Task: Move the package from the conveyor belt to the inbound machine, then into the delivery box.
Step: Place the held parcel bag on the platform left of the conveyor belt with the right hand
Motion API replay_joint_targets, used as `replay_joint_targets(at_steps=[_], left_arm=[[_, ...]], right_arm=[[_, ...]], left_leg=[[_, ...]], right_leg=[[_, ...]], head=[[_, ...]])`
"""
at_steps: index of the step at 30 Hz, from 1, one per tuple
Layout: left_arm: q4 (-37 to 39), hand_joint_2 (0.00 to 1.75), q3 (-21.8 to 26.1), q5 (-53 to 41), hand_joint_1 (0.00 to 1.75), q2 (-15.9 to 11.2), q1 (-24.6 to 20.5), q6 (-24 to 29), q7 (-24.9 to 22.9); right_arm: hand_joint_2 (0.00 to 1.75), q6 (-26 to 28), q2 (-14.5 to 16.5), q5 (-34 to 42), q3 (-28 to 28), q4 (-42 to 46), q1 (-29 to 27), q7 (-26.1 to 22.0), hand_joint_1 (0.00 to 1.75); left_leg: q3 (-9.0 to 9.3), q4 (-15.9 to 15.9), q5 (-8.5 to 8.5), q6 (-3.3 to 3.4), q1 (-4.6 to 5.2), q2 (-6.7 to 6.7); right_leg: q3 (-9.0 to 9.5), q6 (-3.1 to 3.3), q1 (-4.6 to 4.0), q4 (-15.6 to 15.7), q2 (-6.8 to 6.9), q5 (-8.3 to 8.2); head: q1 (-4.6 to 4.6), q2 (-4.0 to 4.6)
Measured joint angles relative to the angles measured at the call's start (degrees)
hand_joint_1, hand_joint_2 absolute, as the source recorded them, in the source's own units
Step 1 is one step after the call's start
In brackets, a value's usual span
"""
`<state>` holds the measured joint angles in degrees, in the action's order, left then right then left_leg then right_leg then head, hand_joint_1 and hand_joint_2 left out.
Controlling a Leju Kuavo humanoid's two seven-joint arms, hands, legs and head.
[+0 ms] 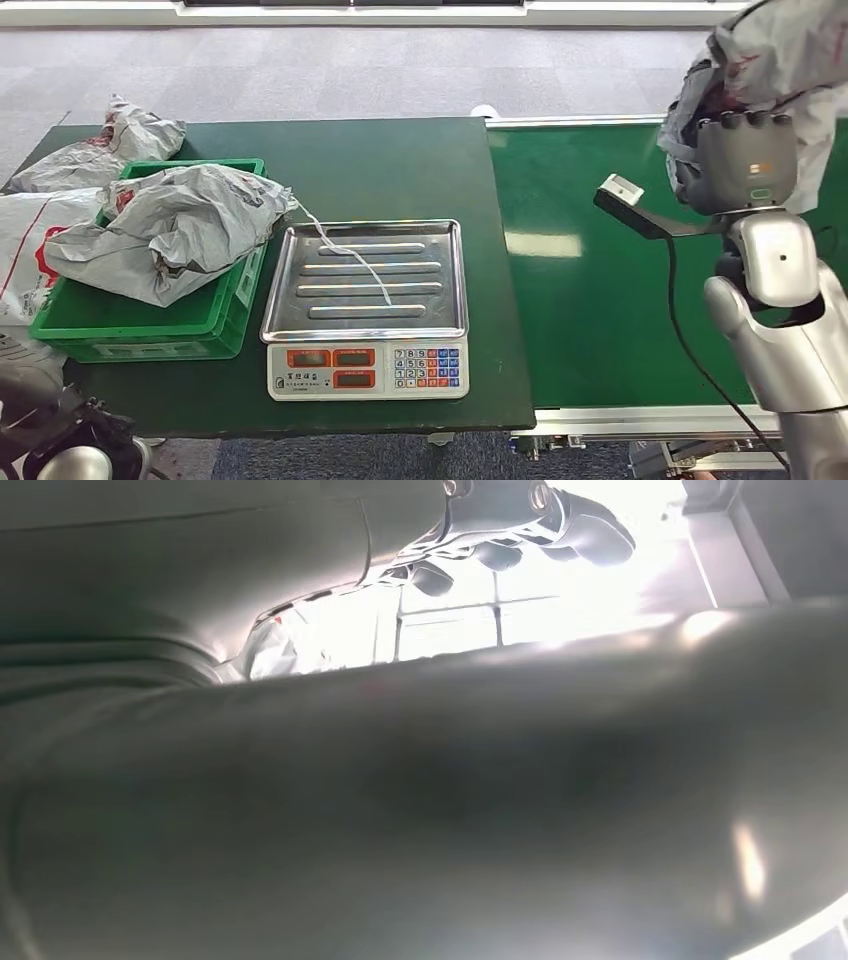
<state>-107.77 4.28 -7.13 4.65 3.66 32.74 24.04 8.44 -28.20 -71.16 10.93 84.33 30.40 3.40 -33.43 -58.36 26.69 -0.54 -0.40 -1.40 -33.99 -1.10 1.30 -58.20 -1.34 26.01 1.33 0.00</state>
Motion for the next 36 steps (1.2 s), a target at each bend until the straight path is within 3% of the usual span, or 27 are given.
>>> replay_joint_targets(at_steps=[4, 9, 12, 19, 24, 32, 36], left_arm=[[0.8, 0.00, -0.1, 0.4, 0.00, 0.1, -1.0, -0.2, 0.0], [3.9, 0.00, -1.6, 2.1, 0.00, 0.0, -4.0, -1.0, 0.4], [5.3, 0.00, -2.3, 3.2, 0.00, -0.2, -4.8, -0.9, 1.0], [6.1, 0.00, -2.8, 4.2, 0.00, -0.6, -4.9, -0.7, 1.4], [6.3, 0.00, -2.8, 4.4, 0.00, -0.7, -4.8, -0.6, 1.5], [6.4, 0.00, -2.8, 4.6, 0.00, -0.9, -4.4, -0.5, 1.5], [6.3, 0.00, -2.9, 4.9, 0.00, -0.9, -3.8, -0.2, 1.5]], right_arm=[[1.75, 1.2, 4.3, 2.8, 5.3, -3.0, 4.4, -2.1, 1.75], [1.75, 0.0, 14.3, 29.8, 10.4, -8.8, 8.3, -12.9, 1.75], [1.75, -2.3, 19.3, 40.7, 12.2, -11.4, 9.6, -16.5, 1.75], [1.75, -5.6, 27.3, 50.7, 14.4, -13.6, 10.9, -19.5, 1.75], [1.75, -10.5, 29.7, 54.4, 16.1, -14.0, 10.6, -21.7, 1.75], [1.75, -12.2, 31.4, 55.8, 17.7, -14.9, 10.4, -22.5, 1.75], [1.75, -15.5, 32.3, 59.8, 17.7, -15.2, 9.7, -24.6, 1.75]], left_leg=[[-0.20, 0.0, -0.29, -0.08, -0.06, -0.30], [-0.16, 0.0, -0.36, -0.21, -0.15, -0.05], [-0.24, 0.0, -0.43, -0.27, -0.17, -0.13], [-0.29, 0.0, -0.44, -0.28, -0.18, -0.15], [-0.33, 0.0, -0.44, -0.28, -0.17, -0.15], [-0.32, 0.0, -0.44, -0.29, -0.17, -0.15], [-0.32, 0.0, -0.44, -0.29, -0.18, -0.14]], right_leg=[[-0.19, 0.06, -0.04, 0.0, 0.20, -0.15], [-0.32, 0.19, -0.17, 0.0, 0.00, -0.25], [-0.38, 0.23, -0.19, -0.1, 0.04, -0.29], [-0.44, 0.25, -0.19, -0.1, 0.04, -0.29], [-0.46, 0.25, -0.18, -0.1, 0.08, -0.29], [-0.47, 0.27, -0.19, -0.1, 0.08, -0.32], [-0.48, 0.28, -0.19, -0.1, 0.08, -0.32]], head=[[0.02, 0.00], [0.03, 0.00], [0.03, 0.00], [0.03, 0.00], [0.02, 0.00], [0.03, 0.00], [0.03, 0.00]])
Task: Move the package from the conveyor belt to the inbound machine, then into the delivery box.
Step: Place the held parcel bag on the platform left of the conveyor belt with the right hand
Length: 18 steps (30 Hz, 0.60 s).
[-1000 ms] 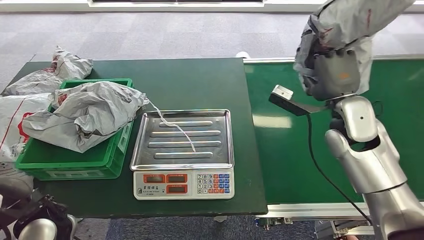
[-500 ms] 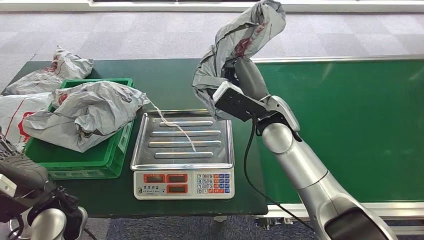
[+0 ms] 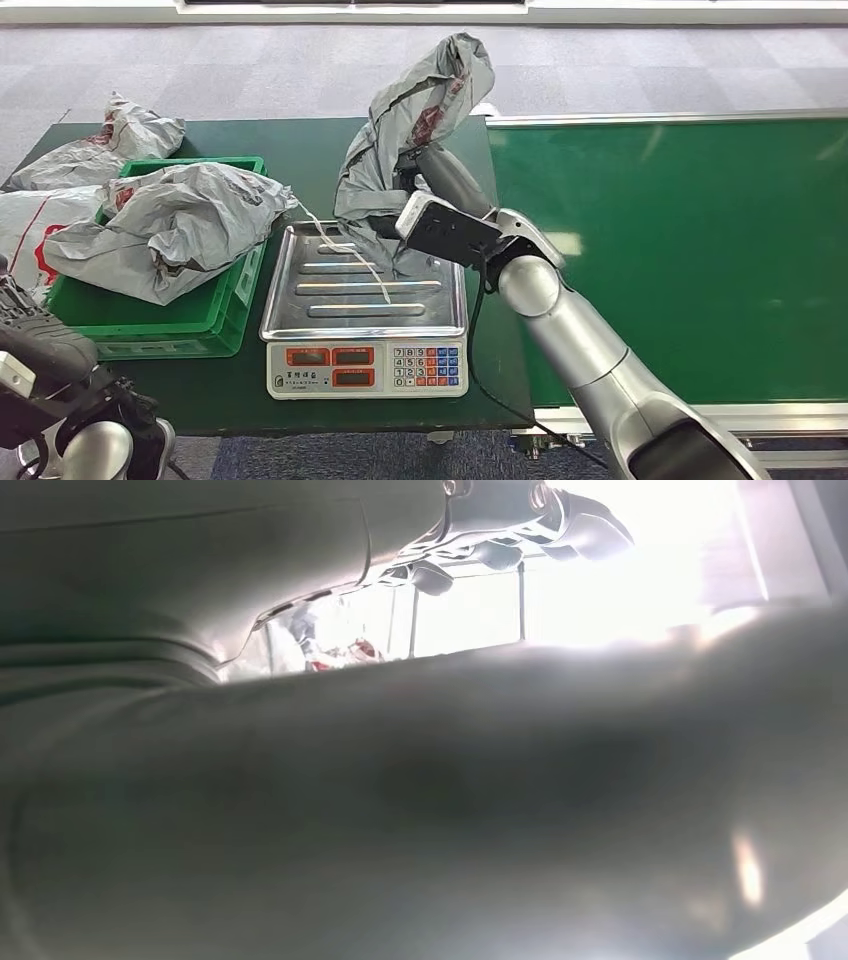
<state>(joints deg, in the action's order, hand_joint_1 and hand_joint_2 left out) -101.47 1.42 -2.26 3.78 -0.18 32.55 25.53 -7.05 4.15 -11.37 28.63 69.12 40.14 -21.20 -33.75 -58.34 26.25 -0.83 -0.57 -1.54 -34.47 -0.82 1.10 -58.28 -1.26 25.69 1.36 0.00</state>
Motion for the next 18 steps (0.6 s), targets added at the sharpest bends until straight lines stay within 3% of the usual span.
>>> replay_joint_targets(at_steps=[6, 13, 14, 17, 18], left_arm=[[0.0, 0.00, -0.3, -0.1, 0.00, 0.0, 0.2, 0.0, -0.7], [0.0, 0.00, -0.7, -0.7, 0.00, 0.1, 0.7, 0.0, -1.0], [0.0, 0.00, -0.8, -0.7, 0.00, 0.1, 0.8, -0.1, -1.0], [0.0, 0.00, -1.2, -1.2, 0.00, 0.1, 0.8, -0.7, -1.6], [0.0, 0.00, -1.4, -1.5, 0.00, 0.2, 0.8, -0.8, -1.8]], right_arm=[[1.75, -2.0, 1.6, 4.2, -0.1, -1.0, -2.0, -2.1, 1.75], [1.75, -2.0, 2.6, 6.3, -0.7, -2.5, -8.3, -7.1, 1.75], [1.75, -1.9, 2.7, 6.3, -0.7, -2.7, -8.7, -7.2, 1.48], [1.75, -0.9, 2.8, 5.2, -1.0, -3.0, -9.8, -6.6, 0.17], [1.75, -0.2, 2.8, 4.5, -1.2, -3.0, -10.2, -6.0, 0.00]], left_leg=[[-0.01, 0.0, 0.00, 0.00, 0.00, 0.00], [-0.04, 0.0, 0.01, 0.00, 0.00, 0.02], [-0.04, 0.0, 0.01, 0.00, 0.00, 0.03], [-0.04, 0.0, 0.01, -0.01, 0.00, 0.03], [-0.04, 0.0, 0.01, -0.01, 0.00, 0.03]], right_leg=[[-0.02, 0.00, 0.00, 0.0, 0.00, 0.01], [-0.06, 0.00, 0.01, 0.0, 0.01, 0.01], [-0.07, 0.00, 0.01, 0.0, 0.01, 0.01], [-0.07, 0.00, 0.00, 0.0, 0.01, 0.00], [-0.07, 0.00, 0.00, 0.0, 0.01, 0.00]], head=[[0.00, 0.00], [0.00, 0.00], [0.00, 0.00], [0.00, 0.00], [0.00, 0.00]])
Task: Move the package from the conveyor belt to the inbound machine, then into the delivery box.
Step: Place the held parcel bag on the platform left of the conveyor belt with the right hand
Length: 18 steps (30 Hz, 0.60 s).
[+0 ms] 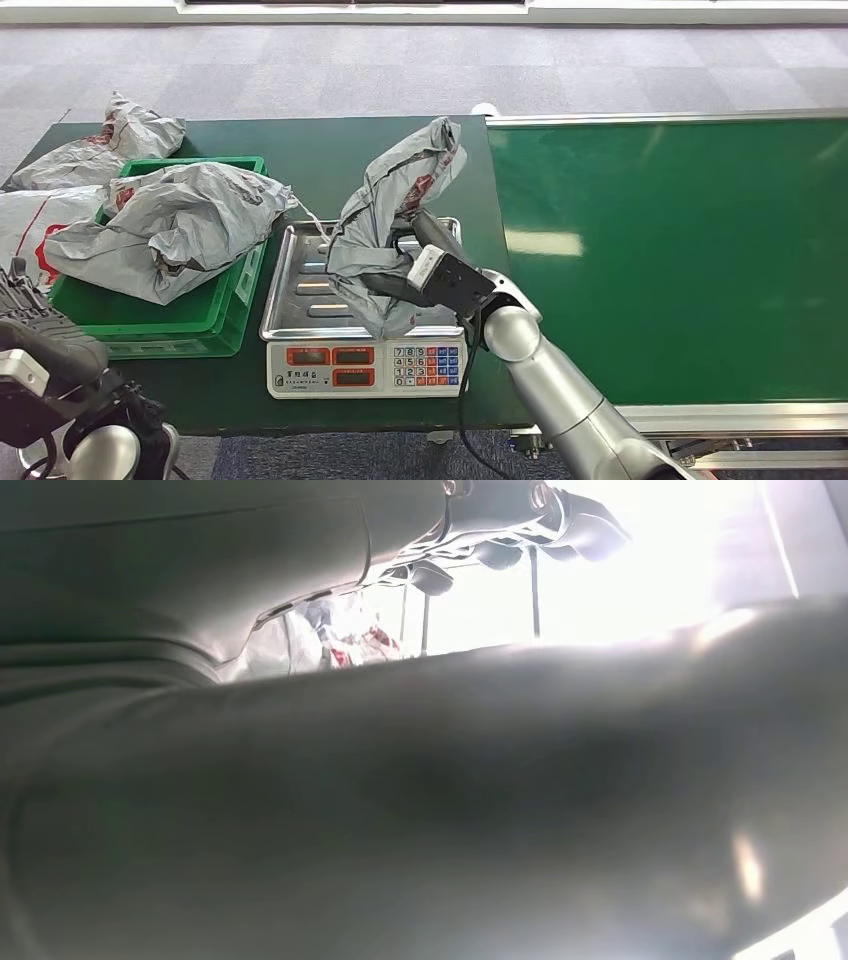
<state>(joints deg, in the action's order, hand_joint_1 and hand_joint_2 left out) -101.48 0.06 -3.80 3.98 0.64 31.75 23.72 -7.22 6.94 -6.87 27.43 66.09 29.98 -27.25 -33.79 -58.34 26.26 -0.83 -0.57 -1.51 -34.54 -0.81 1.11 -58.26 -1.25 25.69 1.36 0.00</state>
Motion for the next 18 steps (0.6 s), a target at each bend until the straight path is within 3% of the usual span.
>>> replay_joint_targets(at_steps=[3, 7, 18], left_arm=[[0.0, 0.00, -0.1, -0.8, 0.00, 0.2, 0.0, -0.1, -0.7], [0.0, 0.00, -0.2, -1.9, 0.00, 0.6, 0.1, -0.5, -1.5], [0.0, 0.00, -0.4, -3.0, 0.00, 1.2, 0.2, -0.9, -1.9]], right_arm=[[1.75, 2.3, 0.0, -1.7, -0.7, -0.1, -1.0, 2.0, 0.00], [0.00, 2.9, 0.0, -2.0, -2.1, -0.1, -2.9, 2.7, 0.00], [0.00, 0.5, 0.0, -1.1, -3.9, -0.1, -5.8, 2.6, 0.00]], left_leg=[[0.01, 0.0, 0.00, 0.00, 0.00, 0.02], [0.00, 0.0, 0.00, 0.00, 0.00, 0.03], [-0.01, 0.0, 0.01, -0.01, 0.00, 0.07]], right_leg=[[-0.01, 0.01, 0.00, 0.0, 0.00, -0.01], [-0.01, 0.01, 0.00, 0.0, 0.00, -0.01], [-0.04, 0.01, 0.00, 0.0, -0.02, -0.01]], head=[[0.00, 0.00], [-0.01, 0.00], [0.00, 0.00]])
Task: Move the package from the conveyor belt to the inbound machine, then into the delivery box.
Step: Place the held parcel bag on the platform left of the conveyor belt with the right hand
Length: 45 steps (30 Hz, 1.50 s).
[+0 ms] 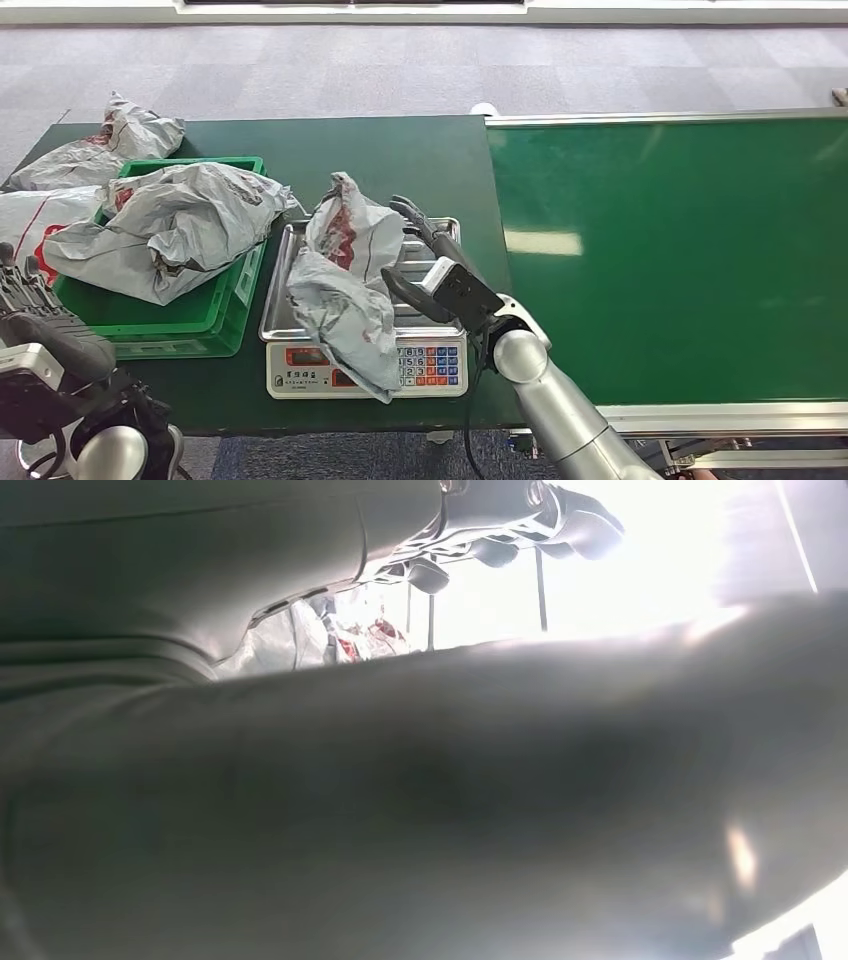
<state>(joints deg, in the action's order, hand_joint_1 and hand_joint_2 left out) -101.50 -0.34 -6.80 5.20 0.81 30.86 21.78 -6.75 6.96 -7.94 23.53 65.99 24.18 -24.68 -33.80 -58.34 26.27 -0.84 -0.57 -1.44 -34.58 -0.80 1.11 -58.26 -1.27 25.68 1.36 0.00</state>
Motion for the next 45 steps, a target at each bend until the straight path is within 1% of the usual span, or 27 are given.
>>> replay_joint_targets(at_steps=[7, 21, 24, 28, 31, 33, 35, 38, 40, 42, 43, 45], left_arm=[[0.0, 0.00, -0.1, -0.3, 0.00, 0.0, 0.0, 0.0, 0.0], [0.1, 0.00, -0.1, -0.3, 0.00, 0.0, 0.0, 0.0, 0.0], [0.0, 0.00, -0.1, -0.3, 0.00, 0.0, 0.1, 0.1, 0.0], [-0.8, 0.00, -0.1, 0.0, 0.00, 0.1, 1.0, 0.1, 0.2], [-2.4, 0.00, -0.1, -1.3, 0.00, 0.1, 2.0, -0.7, -0.2], [-3.5, 0.00, -0.3, -5.2, 0.00, 0.0, 2.2, -2.2, -2.0], [-4.6, 0.00, -1.0, -12.0, 0.00, -0.6, 1.8, -5.4, -5.7], [-4.9, 0.00, -2.5, -22.8, 0.00, -3.5, -0.6, -12.8, -12.1], [-3.5, 0.87, -3.3, -26.0, 0.00, -6.2, -3.7, -17.6, -14.6], [-0.9, 1.75, -4.2, -27.1, 0.00, -9.1, -7.5, -22.3, -16.1], [0.6, 1.75, -4.7, -27.1, 0.00, -10.6, -9.7, -24.8, -16.6], [5.2, 0.87, -6.4, -26.7, 0.00, -14.4, -14.9, -31.2, -17.5]], right_arm=[[0.00, -1.7, 0.0, -0.4, -1.2, 0.0, -0.3, 0.1, 0.00], [0.00, -1.8, 0.0, -0.9, -1.7, 0.0, -0.3, 0.2, 0.00], [0.00, -1.1, 0.0, -2.5, -1.7, 0.0, -0.4, 0.7, 0.00], [1.75, 2.7, -0.1, -7.3, -1.7, 2.1, -1.4, 2.6, 0.00], [1.75, 5.3, -0.4, -9.9, -1.7, 8.2, -4.0, 3.5, 0.00], [1.75, 6.2, -0.9, -11.1, -1.7, 13.6, -6.0, 3.5, 0.00], [1.75, 6.9, -2.0, -12.0, -1.9, 20.4, -9.0, 3.0, 0.00], [1.75, 7.6, -4.5, -14.4, -2.9, 30.8, -14.6, 1.6, 0.00], [1.75, 7.7, -6.3, -16.2, -3.8, 35.3, -17.1, 1.2, 0.00], [1.75, 7.8, -8.0, -17.6, -5.0, 38.6, -19.2, 1.1, 0.00], [1.75, 8.0, -8.8, -18.0, -5.7, 39.9, -20.2, 0.8, 0.00], [1.75, 8.8, -10.9, -18.4, -7.1, 42.2, -23.1, -0.6, 0.00]], left_leg=[[0.00, 0.0, 0.00, 0.00, 0.00, 0.01], [0.00, 0.0, 0.00, 0.00, 0.00, 0.01], [0.00, 0.0, 0.00, 0.00, 0.00, 0.01], [-0.01, 0.0, 0.00, 0.00, 0.00, 0.01], [-0.03, 0.0, 0.01, 0.00, 0.00, 0.00], [-0.06, 0.0, 0.02, 0.01, 0.00, -0.01], [-0.07, 0.0, 0.05, 0.04, 0.01, -0.10], [-0.09, 0.0, 0.10, 0.04, 0.01, -0.26], [-0.09, 0.0, 0.12, 0.01, 0.02, -0.20], [-0.05, 0.0, 0.09, -0.01, 0.02, -0.13], [-0.02, 0.0, 0.06, -0.01, 0.01, -0.11], [-0.01, 0.0, -0.02, -0.01, 0.00, -0.11]], right_leg=[[0.00, 0.01, 0.00, 0.0, -0.01, -0.01], [0.00, 0.01, 0.00, 0.0, -0.01, -0.01], [0.00, 0.01, 0.00, 0.0, -0.01, -0.01], [0.00, 0.01, 0.00, 0.0, 0.00, -0.01], [-0.04, 0.01, 0.00, 0.0, 0.00, 0.00], [-0.09, 0.00, 0.00, 0.0, 0.00, 0.01], [-0.09, -0.03, 0.00, 0.0, 0.04, 0.06], [-0.04, -0.09, 0.02, 0.1, 0.16, 0.15], [-0.09, -0.06, 0.02, 0.1, 0.15, 0.12], [-0.13, -0.01, 0.02, 0.1, 0.12, 0.06], [-0.13, 0.01, 0.01, 0.1, 0.12, 0.03], [-0.12, 0.04, -0.01, 0.1, 0.13, -0.03]], head=[[0.00, 0.00], [0.00, 0.00], [0.00, 0.00], [0.00, 0.00], [0.00, 0.00], [0.02, 0.00], [0.00, 0.00], [-0.01, 0.00], [0.00, 0.00], [0.01, 0.00], [0.01, 0.00], [0.01, 0.00]])
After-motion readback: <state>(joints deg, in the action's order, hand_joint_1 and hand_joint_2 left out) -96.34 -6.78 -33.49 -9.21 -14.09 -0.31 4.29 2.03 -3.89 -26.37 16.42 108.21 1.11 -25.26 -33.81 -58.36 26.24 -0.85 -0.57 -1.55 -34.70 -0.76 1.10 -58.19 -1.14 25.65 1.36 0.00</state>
